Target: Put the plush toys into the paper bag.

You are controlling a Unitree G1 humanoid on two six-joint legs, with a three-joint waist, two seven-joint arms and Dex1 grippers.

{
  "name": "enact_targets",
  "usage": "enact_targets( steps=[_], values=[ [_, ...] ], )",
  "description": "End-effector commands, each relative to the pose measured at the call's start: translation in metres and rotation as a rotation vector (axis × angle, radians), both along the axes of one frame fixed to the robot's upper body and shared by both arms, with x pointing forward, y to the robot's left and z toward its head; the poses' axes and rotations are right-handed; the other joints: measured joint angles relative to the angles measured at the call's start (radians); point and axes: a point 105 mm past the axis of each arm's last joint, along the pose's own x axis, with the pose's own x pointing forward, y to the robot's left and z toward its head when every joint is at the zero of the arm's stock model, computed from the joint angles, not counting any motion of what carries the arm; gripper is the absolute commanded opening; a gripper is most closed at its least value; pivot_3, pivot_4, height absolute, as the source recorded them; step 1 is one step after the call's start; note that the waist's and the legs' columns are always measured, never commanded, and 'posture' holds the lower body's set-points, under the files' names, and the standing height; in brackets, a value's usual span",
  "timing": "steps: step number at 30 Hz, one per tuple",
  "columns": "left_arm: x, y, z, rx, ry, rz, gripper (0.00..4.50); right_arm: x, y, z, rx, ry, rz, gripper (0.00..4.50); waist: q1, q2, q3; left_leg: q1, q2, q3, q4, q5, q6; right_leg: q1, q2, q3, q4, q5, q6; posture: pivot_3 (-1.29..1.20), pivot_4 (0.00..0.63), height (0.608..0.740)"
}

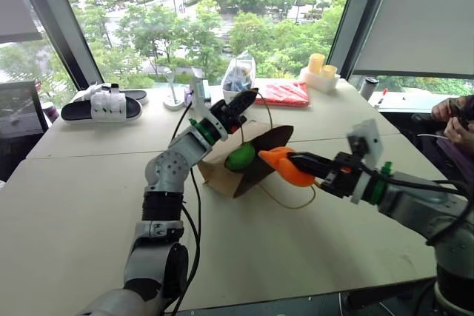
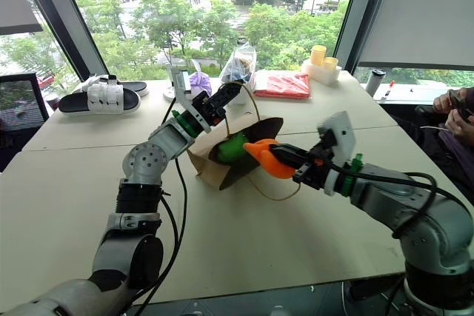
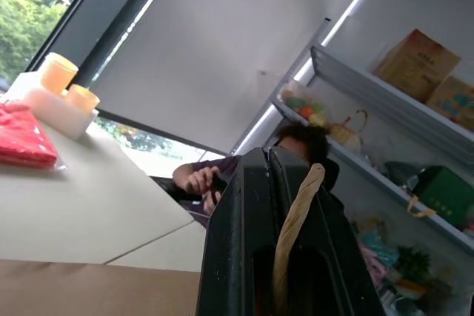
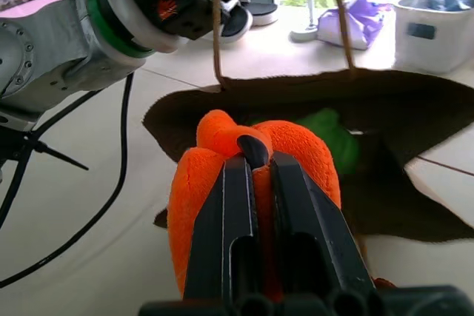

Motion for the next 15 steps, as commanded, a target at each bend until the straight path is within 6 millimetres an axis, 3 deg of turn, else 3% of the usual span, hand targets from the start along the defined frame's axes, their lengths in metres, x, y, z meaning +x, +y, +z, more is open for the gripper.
enact_targets(
  steps=[1,12,15],
  values=[
    [-0.01,0.003,0.016,-0.022,-0.06,-0.009,0.0,0.016,0.011,0.001,-0.029,-0.059,0.003,0.03,0.0,0.0,0.0,0.0,0.0,0.0,0.0,0.0,0.0,0.0,0.0,0.0,0.0,0.0,0.0,0.0,0.15,0.74],
    [-0.009,0.011,0.017,-0.054,-0.036,0.027,0.0,0.062,0.026,-0.012,-0.271,-0.176,-0.033,0.03,0.0,0.0,0.0,-0.001,0.0,0.0,0.0,0.0,-0.001,-0.002,0.0,0.0,0.0,0.0,0.0,0.0,0.15,0.74],
    [-0.008,0.013,0.018,-0.062,-0.029,0.036,0.0,0.068,0.027,-0.008,-0.284,-0.215,-0.058,1.16,0.001,0.0,0.0,-0.002,0.0,0.0,0.0,0.002,-0.004,-0.002,0.0,0.0,0.0,0.0,0.0,0.0,0.15,0.74]
  ],
)
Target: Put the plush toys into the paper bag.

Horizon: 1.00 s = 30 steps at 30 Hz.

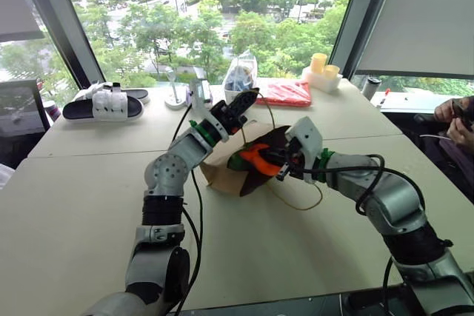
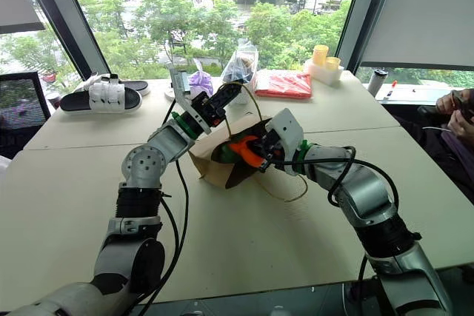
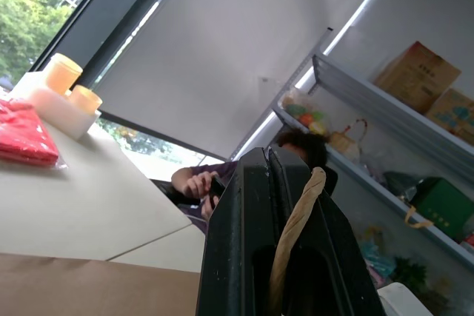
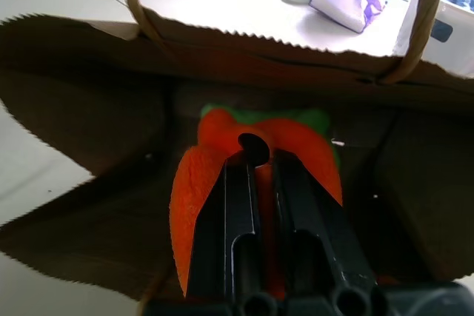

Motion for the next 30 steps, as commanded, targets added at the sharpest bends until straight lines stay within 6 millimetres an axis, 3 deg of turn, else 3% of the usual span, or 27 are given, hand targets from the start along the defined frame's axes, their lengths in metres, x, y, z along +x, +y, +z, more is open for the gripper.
enact_targets(
  steps=[1,5,7,11,14,18,24,30],
  values=[
    [-0.005,0.006,0.016,-0.042,-0.047,0.009,0.0,0.003,0.003,0.021,-0.011,-0.109,0.006,1.68,0.0,0.0,0.0,0.0,0.0,0.0,0.0,0.0,0.0,0.0,0.0,0.0,0.0,0.0,0.0,0.0,0.15,0.74],
    [0.0,0.009,0.017,-0.063,-0.028,0.025,0.0,-0.001,0.004,0.022,-0.016,-0.124,0.021,3.72,0.0,0.0,0.0,0.0,0.0,0.0,0.0,0.0,0.0,0.0,0.0,0.0,0.0,0.0,0.0,0.0,0.15,0.74],
    [0.001,0.009,0.017,-0.053,-0.032,0.032,0.0,-0.007,0.001,0.026,-0.002,-0.128,0.033,4.47,0.0,0.0,0.0,0.0,0.0,0.0,0.0,0.0,0.0,0.0,0.0,0.0,0.0,0.0,0.0,0.0,0.15,0.74],
    [0.002,0.006,0.017,-0.045,-0.038,0.028,0.0,-0.029,-0.012,0.044,0.147,-0.102,0.06,4.47,0.004,0.0,0.0,0.0,0.0,0.0,0.0,0.0,0.001,0.0,0.0,0.0,0.0,0.0,0.0,0.0,0.15,0.74],
    [0.002,0.006,0.017,-0.049,-0.036,0.026,0.0,-0.049,-0.037,0.06,0.306,-0.061,0.038,4.47,0.007,0.0,0.0,-0.001,0.0,-0.001,0.0,-0.002,0.003,0.0,0.0,0.0,0.0,0.0,0.0,0.0,0.15,0.74],
    [0.003,0.007,0.017,-0.053,-0.033,0.025,0.0,-0.062,-0.081,0.061,0.428,-0.021,-0.111,4.47,0.017,0.0,0.0,0.0,0.0,-0.001,0.0,-0.002,0.004,0.001,0.0,0.0,-0.001,0.0,0.0,0.0,0.15,0.74],
    [0.005,0.004,0.015,-0.058,-0.026,0.012,0.0,-0.09,-0.126,0.003,0.488,0.209,-0.304,4.47,0.025,0.0,0.0,0.0,0.0,0.0,0.0,-0.002,0.004,0.002,0.0,0.0,-0.001,0.0,0.0,0.0,0.15,0.74],
    [0.005,-0.001,0.015,-0.054,-0.028,-0.008,0.0,-0.103,-0.126,-0.04,0.696,0.353,-0.378,4.47,0.019,0.0,0.0,0.003,0.0,0.001,0.0,-0.002,0.004,0.003,0.001,0.001,0.0,0.0,0.0,0.0,0.15,0.74]
  ],
)
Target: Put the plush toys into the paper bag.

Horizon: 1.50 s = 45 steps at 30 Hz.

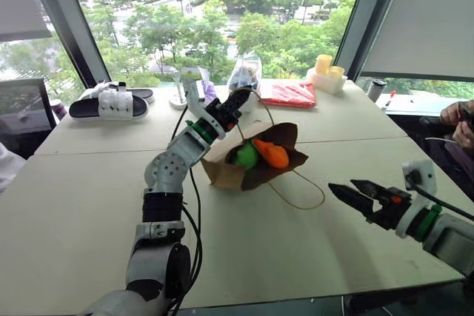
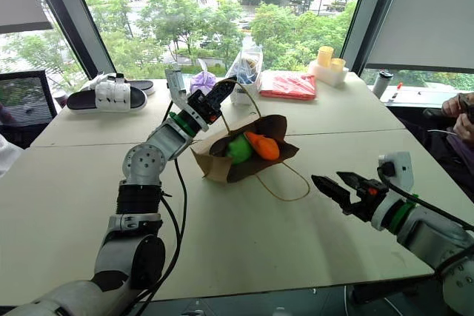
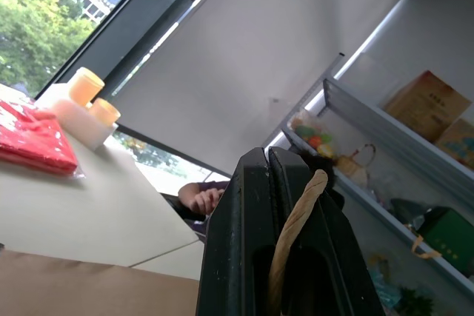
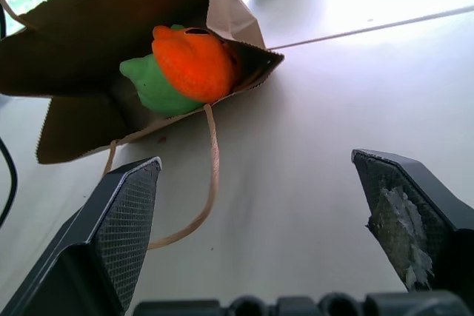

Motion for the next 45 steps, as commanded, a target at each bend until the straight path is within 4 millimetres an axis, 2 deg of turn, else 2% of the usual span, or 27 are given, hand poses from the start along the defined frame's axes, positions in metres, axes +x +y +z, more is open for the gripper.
enact_targets(
  steps=[1,5,9,11,13,16,23,28,31,36,37,39,42,43,45],
  values=[
    [-0.005,-0.004,0.016,-0.006,-0.06,-0.016,0.0,-0.004,0.005,-0.008,0.121,0.006,-0.038,4.47,-0.001,0.0,0.0,0.0,0.0,0.0,0.0,0.0,0.0,0.0,0.0,0.0,0.0,0.0,0.0,0.0,0.15,0.74],
    [-0.005,-0.004,0.015,0.0,-0.061,-0.017,0.0,-0.007,0.017,-0.024,0.254,0.051,-0.049,4.47,0.0,0.0,0.0,0.0,0.0,0.0,0.0,0.0,0.0,0.0,0.0,0.0,0.0,0.0,0.0,0.0,0.15,0.74],
    [-0.005,-0.004,0.014,0.005,-0.061,-0.017,0.0,-0.004,0.034,-0.033,0.301,0.079,-0.027,4.47,0.0,0.001,0.0,0.0,0.0,0.0,0.0,0.0,0.0,0.0,0.0,0.0,0.0,0.0,0.0,0.0,0.15,0.74],
    [-0.005,-0.004,0.014,0.006,-0.062,-0.016,0.0,0.002,0.042,-0.035,0.352,0.079,-0.028,4.47,0.0,0.0,0.0,0.0,0.0,0.0,0.0,0.0,0.0,0.0,0.0,0.0,0.0,0.0,0.0,0.0,0.15,0.74],
    [-0.005,-0.003,0.014,0.009,-0.065,-0.015,0.0,0.01,0.049,-0.029,0.421,0.044,-0.026,4.47,-0.001,0.0,0.0,0.0,0.0,0.0,0.0,0.0,0.0,0.0,0.0,0.0,0.0,0.0,0.0,0.0,0.15,0.74],
    [-0.006,-0.002,0.013,0.013,-0.066,-0.009,0.0,0.011,0.052,-0.023,0.457,0.021,-0.016,3.58,0.0,0.001,0.0,0.0,0.0,0.0,0.0,0.0,0.0,0.0,0.0,0.0,0.0,0.0,0.0,0.0,0.15,0.74],
    [-0.005,0.004,0.011,0.013,-0.064,0.007,0.0,0.003,0.054,-0.006,0.472,-0.022,0.046,0.09,0.001,0.001,0.0,0.0,0.0,-0.001,0.0,0.0,0.0,0.0,0.0,0.0,0.0,0.0,0.0,0.0,0.15,0.74],
    [-0.007,0.009,0.019,0.027,-0.081,0.014,0.0,-0.001,0.057,0.04,0.498,-0.163,0.13,0.04,-0.005,0.001,0.0,0.0,0.0,-0.001,0.0,0.0,0.0,0.0,0.0,0.0,0.0,0.0,0.0,0.0,0.15,0.74],
    [-0.008,0.009,0.028,0.077,-0.081,-0.017,0.0,0.0,0.057,0.084,0.554,-0.296,0.184,0.04,-0.008,0.001,0.0,0.0,0.0,-0.001,0.0,0.0,0.0,0.0,0.001,0.0,0.0,0.0,0.0,0.0,0.15,0.74],
    [-0.003,0.014,0.037,0.141,-0.094,0.013,0.0,0.006,0.055,0.123,0.616,-0.393,0.213,0.04,-0.005,0.0,0.0,0.0,0.0,-0.002,0.0,0.0,0.0,0.0,0.001,0.0,0.0,0.0,0.0,0.0,0.15,0.74],
    [-0.001,0.014,0.037,0.151,-0.093,0.022,0.0,0.008,0.055,0.127,0.626,-0.399,0.21,0.04,-0.005,0.0,0.0,-0.001,0.0,-0.002,0.0,0.0,0.0,0.0,0.001,0.0,0.0,0.0,0.0,0.0,0.15,0.74],
    [0.01,0.013,0.024,0.229,-0.077,0.074,0.0,0.013,0.057,0.127,0.627,-0.384,0.214,0.04,-0.003,0.0,0.0,-0.001,0.0,-0.001,0.0,0.0,0.0,0.0,0.001,0.0,0.0,0.0,0.0,0.0,0.15,0.74],
    [0.02,0.011,0.003,0.293,-0.045,0.103,0.0,0.018,0.065,0.108,0.554,-0.319,0.212,0.04,0.0,0.0,0.0,0.0,0.0,-0.001,0.0,0.0,0.0,0.0,0.001,0.0,0.0,0.0,0.0,0.0,0.15,0.74],
    [0.021,0.011,-0.001,0.286,-0.032,0.097,0.26,0.017,0.067,0.104,0.548,-0.308,0.218,0.01,0.0,0.0,0.0,-0.001,0.0,-0.001,0.0,0.0,0.0,0.0,0.001,0.0,0.0,0.0,0.0,0.0,0.15,0.74],
    [0.022,0.011,-0.007,0.267,-0.018,0.08,0.9,0.016,0.067,0.1,0.55,-0.296,0.208,0.61,0.0,0.0,0.0,-0.001,0.0,-0.001,0.0,0.0,0.0,-0.001,0.001,0.0,0.0,0.0,0.0,0.0,0.15,0.74]
  ],
)
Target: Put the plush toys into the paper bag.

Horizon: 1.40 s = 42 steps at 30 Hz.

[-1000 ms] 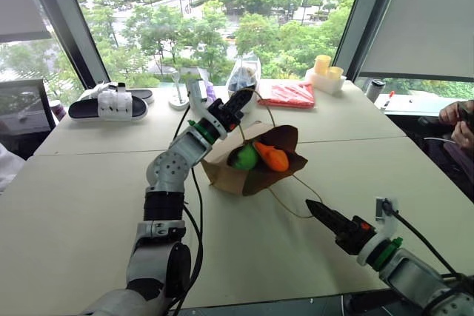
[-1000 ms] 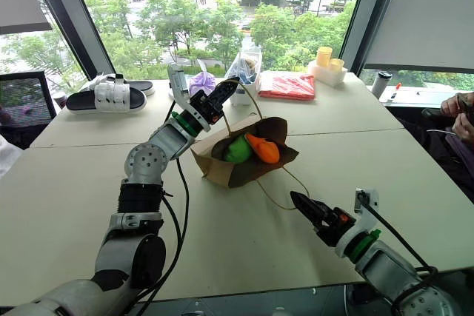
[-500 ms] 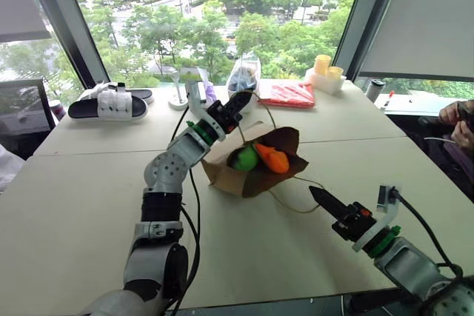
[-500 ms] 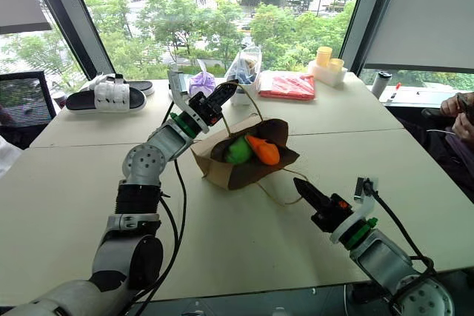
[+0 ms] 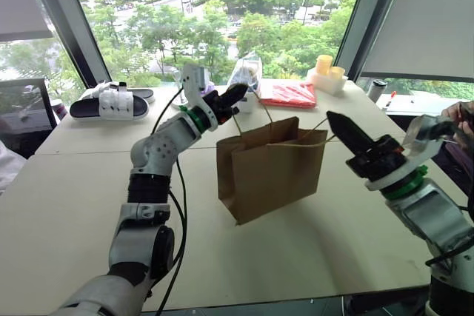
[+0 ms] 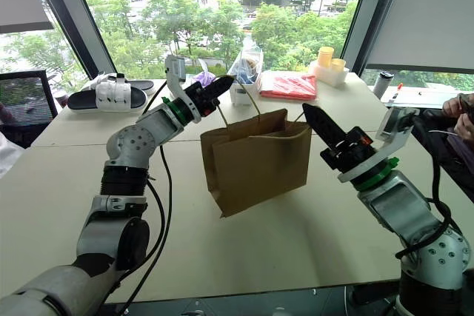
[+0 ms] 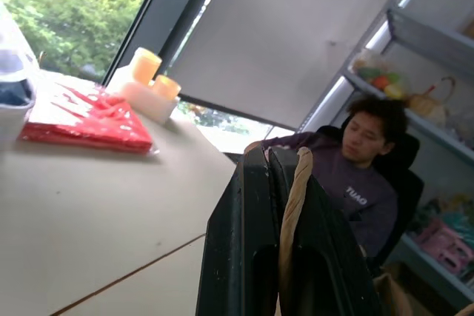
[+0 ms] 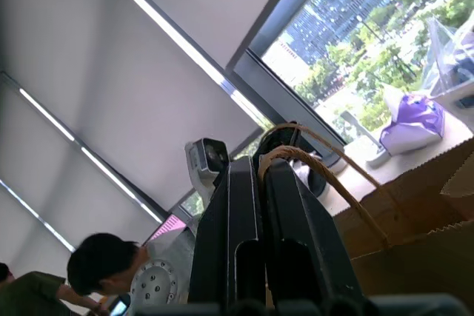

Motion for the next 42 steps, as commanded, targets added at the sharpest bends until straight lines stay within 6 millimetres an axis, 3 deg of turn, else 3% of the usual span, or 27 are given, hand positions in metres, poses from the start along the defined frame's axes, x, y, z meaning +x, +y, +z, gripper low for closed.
enact_targets(
  steps=[1,7,8,10,14,20,22,25,27,30,32,35,36,42],
  values=[
    [-0.002,0.0,0.007,-0.028,-0.041,-0.02,1.39,-0.005,0.0,0.002,-0.017,-0.028,-0.008,0.98,-0.001,0.0,0.0,-0.001,0.0,0.0,0.0,0.0,0.0,-0.001,0.0,0.0,0.0,0.0,0.0,0.0,0.15,0.74],
    [-0.005,0.003,0.008,-0.066,-0.042,-0.05,4.28,-0.014,0.0,-0.005,-0.059,-0.034,0.003,3.94,0.0,0.0,0.0,-0.001,0.0,0.0,0.0,0.0,0.0,-0.001,0.0,0.0,0.0,0.0,0.0,0.0,0.15,0.74],
    [-0.007,0.004,0.009,-0.072,-0.045,-0.057,4.5,-0.015,0.0,-0.006,-0.082,-0.034,-0.004,4.46,0.0,0.0,0.0,-0.001,0.0,0.0,0.0,0.0,0.0,-0.001,0.0,0.0,0.0,0.0,0.0,0.0,0.15,0.74],
    [-0.013,0.009,0.013,-0.1,-0.06,-0.097,4.5,-0.025,0.002,-0.008,-0.118,-0.048,0.023,4.46,0.0,0.0,0.0,-0.001,0.0,0.0,0.0,0.0,0.0,-0.001,0.0,0.0,0.0,0.0,0.0,0.0,0.15,0.74],
    [-0.021,0.031,0.011,-0.161,-0.033,-0.139,4.5,-0.045,-0.007,0.012,0.004,-0.127,0.046,4.46,-0.008,0.0,0.0,-0.001,0.001,0.0,0.0,-0.001,0.002,-0.001,0.0,0.0,0.001,0.0,0.0,0.0,0.15,0.74],
    [-0.028,0.061,-0.003,-0.187,0.026,-0.116,4.5,-0.049,-0.012,0.005,-0.003,-0.082,0.032,4.46,-0.017,0.0,0.0,0.001,0.001,0.0,0.001,-0.001,0.002,0.0,0.0,0.0,0.001,0.0,0.0,0.0,0.15,0.74],
    [-0.032,0.068,-0.008,-0.165,0.035,-0.103,4.5,-0.052,-0.009,-0.004,-0.046,-0.042,0.052,4.46,-0.017,0.0,0.0,0.001,0.001,0.0,0.001,-0.001,0.002,0.0,0.0,0.0,0.001,0.0,0.0,0.0,0.15,0.74],
    [-0.044,0.078,-0.021,-0.095,0.035,-0.097,4.5,-0.061,0.008,-0.039,-0.232,0.068,0.129,4.46,-0.019,0.0,0.0,0.001,0.001,0.0,0.0,-0.001,0.002,0.0,0.0,0.0,0.001,0.0,0.0,0.0,0.15,0.74],
    [-0.052,0.082,-0.03,-0.045,0.039,-0.102,4.5,-0.061,0.011,-0.05,-0.266,0.099,0.138,4.46,-0.023,0.0,0.0,0.001,0.001,0.0,-0.001,-0.001,0.002,0.0,0.0,0.0,0.001,0.0,0.0,0.0,0.15,0.74],
    [-0.066,0.086,-0.042,0.016,0.04,-0.136,4.5,-0.062,0.019,-0.059,-0.294,0.11,0.186,3.65,-0.021,0.0,0.0,0.002,0.002,0.0,0.0,-0.001,0.002,0.0,0.001,0.001,0.001,0.0,0.0,0.0,0.15,0.74],
    [-0.078,0.085,-0.045,0.034,0.027,-0.184,4.5,-0.059,0.03,-0.067,-0.336,0.109,0.226,2.7,-0.02,-0.001,0.0,0.002,0.002,0.0,0.001,-0.001,0.002,0.001,0.001,0.001,0.001,0.0,-0.001,0.0,0.15,0.74],
    [-0.079,0.08,-0.056,0.129,-0.022,-0.168,4.5,-0.05,0.051,-0.08,-0.397,0.112,0.288,1.1,-0.015,-0.001,0.0,0.002,0.001,0.001,0.001,-0.001,0.002,0.002,0.001,0.001,0.0,0.0,-0.001,0.0,0.15,0.74],
    [-0.084,0.075,-0.058,0.153,-0.035,-0.203,4.5,-0.044,0.056,-0.085,-0.427,0.115,0.29,0.79,-0.016,-0.002,-0.001,0.002,0.001,0.0,0.001,-0.001,0.002,0.002,0.0,0.0,0.0,-0.001,-0.002,0.0,0.15,0.74],
    [-0.108,0.063,-0.068,0.225,-0.055,-0.358,4.5,-0.015,0.069,-0.093,-0.448,0.104,0.237,0.79,-0.019,-0.002,-0.001,0.001,0.001,0.001,0.0,-0.001,0.002,0.0,0.0,0.001,0.0,0.0,-0.001,0.0,0.15,0.74]
  ],
)
